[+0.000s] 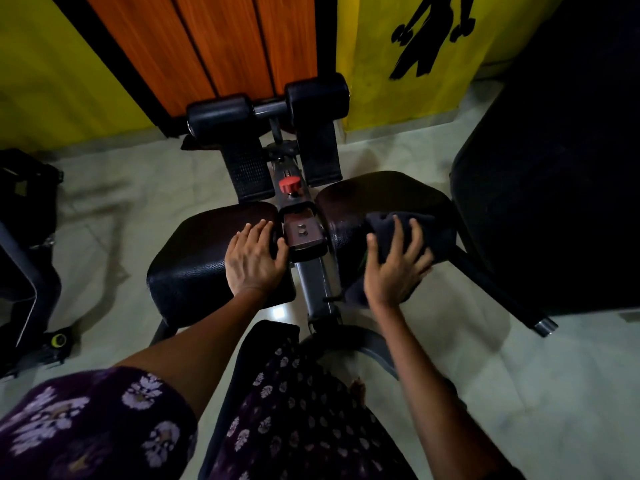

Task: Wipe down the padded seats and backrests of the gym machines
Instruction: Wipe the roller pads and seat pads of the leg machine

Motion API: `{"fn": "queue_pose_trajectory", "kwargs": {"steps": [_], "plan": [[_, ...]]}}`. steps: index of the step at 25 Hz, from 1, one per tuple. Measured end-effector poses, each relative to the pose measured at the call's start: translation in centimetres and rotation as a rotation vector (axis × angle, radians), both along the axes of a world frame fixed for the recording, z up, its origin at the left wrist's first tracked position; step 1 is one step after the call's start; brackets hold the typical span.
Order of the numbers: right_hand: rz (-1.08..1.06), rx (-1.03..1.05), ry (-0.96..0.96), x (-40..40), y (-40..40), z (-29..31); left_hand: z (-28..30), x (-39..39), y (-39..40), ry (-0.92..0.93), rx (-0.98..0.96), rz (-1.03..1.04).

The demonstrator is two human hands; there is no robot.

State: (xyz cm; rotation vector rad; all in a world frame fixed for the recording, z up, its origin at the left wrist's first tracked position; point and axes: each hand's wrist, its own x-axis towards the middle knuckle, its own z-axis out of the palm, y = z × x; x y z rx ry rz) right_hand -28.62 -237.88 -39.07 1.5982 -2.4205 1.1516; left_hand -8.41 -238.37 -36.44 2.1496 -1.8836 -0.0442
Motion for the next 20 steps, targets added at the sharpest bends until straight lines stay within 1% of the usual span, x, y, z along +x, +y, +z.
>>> {"fn": "queue_pose_trajectory", "kwargs": {"steps": [2,3,5,6,8,10,12,13,15,16,17,20], "plan": [[-0.093,0.044,0.049,-3.8,-1.7,0.5,-0.1,0.0,0.0,0.008,-0.007,0.000],[-0.137,0.092,0.023,-5.7,-2.8,0.8,-0.1,0.0,0.0,0.012,-0.009,0.001],[-0.208,0.162,-0.087,-8.2,-4.7,1.6,-0.2,0.1,0.0,0.014,-0.004,0.001],[-0.246,0.179,-0.120,-8.3,-5.0,1.9,-0.3,0.2,0.1,0.011,-0.004,0.000],[-0.273,0.165,-0.098,-6.1,-4.5,1.8,-0.3,0.2,0.2,0.007,-0.006,-0.006],[-0.178,0.121,-0.030,-1.9,-2.6,1.6,-0.3,0.2,0.1,0.006,-0.007,0.001],[-0.002,0.128,0.029,1.0,-0.5,1.1,-0.3,0.2,0.1,0.012,0.002,0.009],[0.070,0.128,0.071,1.1,-0.2,0.9,-0.2,0.2,0.1,0.012,0.008,0.011],[0.164,0.115,0.181,-1.6,-1.1,1.0,-0.1,0.2,0.1,0.012,0.010,0.011],[0.158,0.128,0.227,-3.4,-1.9,1.2,-0.1,0.1,0.1,0.015,0.007,0.010],[0.113,0.158,0.232,-5.2,-2.8,1.6,-0.1,0.0,0.1,0.019,0.004,0.010],[-0.015,0.283,0.074,-8.0,-6.1,3.3,0.0,0.0,0.1,0.016,0.008,0.013]]}}
